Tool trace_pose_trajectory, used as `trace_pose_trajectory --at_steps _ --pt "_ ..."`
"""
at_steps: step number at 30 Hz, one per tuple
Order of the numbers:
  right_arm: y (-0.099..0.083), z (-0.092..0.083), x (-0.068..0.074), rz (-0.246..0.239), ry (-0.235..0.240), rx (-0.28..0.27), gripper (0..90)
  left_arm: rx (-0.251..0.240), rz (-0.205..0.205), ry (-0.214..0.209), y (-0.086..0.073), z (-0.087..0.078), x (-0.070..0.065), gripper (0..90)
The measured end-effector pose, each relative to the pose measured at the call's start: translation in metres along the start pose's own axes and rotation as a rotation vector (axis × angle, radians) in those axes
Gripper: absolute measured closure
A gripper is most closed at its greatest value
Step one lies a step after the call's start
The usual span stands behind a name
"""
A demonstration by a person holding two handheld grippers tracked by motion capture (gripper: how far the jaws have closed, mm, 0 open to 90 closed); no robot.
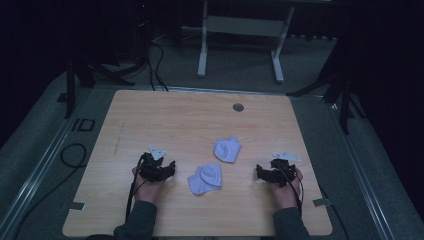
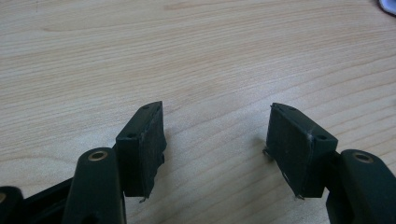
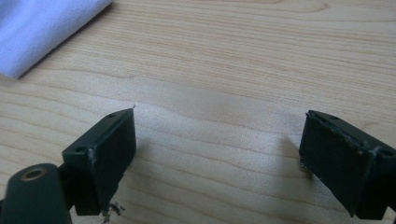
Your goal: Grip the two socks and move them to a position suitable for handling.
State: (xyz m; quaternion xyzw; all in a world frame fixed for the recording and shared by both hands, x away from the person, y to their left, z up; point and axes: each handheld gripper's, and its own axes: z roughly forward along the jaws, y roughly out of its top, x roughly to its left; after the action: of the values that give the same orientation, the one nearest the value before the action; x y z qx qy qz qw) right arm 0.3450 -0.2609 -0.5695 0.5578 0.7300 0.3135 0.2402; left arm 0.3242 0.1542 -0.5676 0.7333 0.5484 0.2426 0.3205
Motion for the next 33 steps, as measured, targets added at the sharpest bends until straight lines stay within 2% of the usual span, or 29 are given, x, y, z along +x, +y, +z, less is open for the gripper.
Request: trace_pose_trajectory --at_steps 6,13,18,19,20,21,24,29,30,33 --pt "0.0 0.0 0.0 0.0 0.0 0.0 10.7 0.003 0.001 -0.004 0.0 -0.001 -0.001 39.6" --pt "0.0 0.0 0.0 0.002 -0.001 0.0 11.0 0.018 0.013 -0.014 0.001 -0.003 -0.003 48.5" --pt "0.0 0.0 0.0 0.002 -0.001 0.0 11.0 0.02 0.026 -0.028 0.002 -0.004 -0.006 59.6" --pt "0.0 0.0 0.0 0.002 -0.001 0.0 11.0 0.021 0.028 -0.031 0.002 -0.004 -0.007 59.6" --pt "0.0 0.0 0.0 0.002 -0.001 0.0 11.0 0.024 0.032 -0.044 0.002 -0.005 -0.009 64.0" --pt "0.0 0.0 0.0 0.002 -0.001 0.0 11.0 0.024 0.032 -0.044 0.002 -0.005 -0.009 65.8" --pt "0.0 0.0 0.0 0.002 -0.001 0.0 11.1 0.032 0.046 -0.078 0.002 -0.007 -0.013 69.6" --pt "0.0 0.0 0.0 0.001 0.0 0.0 11.1 0.019 0.076 -0.112 0.003 -0.012 -0.02 77.4" --pt "0.0 0.0 0.0 0.001 0.0 0.0 11.1 0.009 0.087 -0.129 0.003 -0.015 -0.023 77.4" --pt "0.0 0.0 0.0 0.001 0.0 0.0 11.1 0.005 0.104 -0.153 0.003 -0.019 -0.028 85.4"
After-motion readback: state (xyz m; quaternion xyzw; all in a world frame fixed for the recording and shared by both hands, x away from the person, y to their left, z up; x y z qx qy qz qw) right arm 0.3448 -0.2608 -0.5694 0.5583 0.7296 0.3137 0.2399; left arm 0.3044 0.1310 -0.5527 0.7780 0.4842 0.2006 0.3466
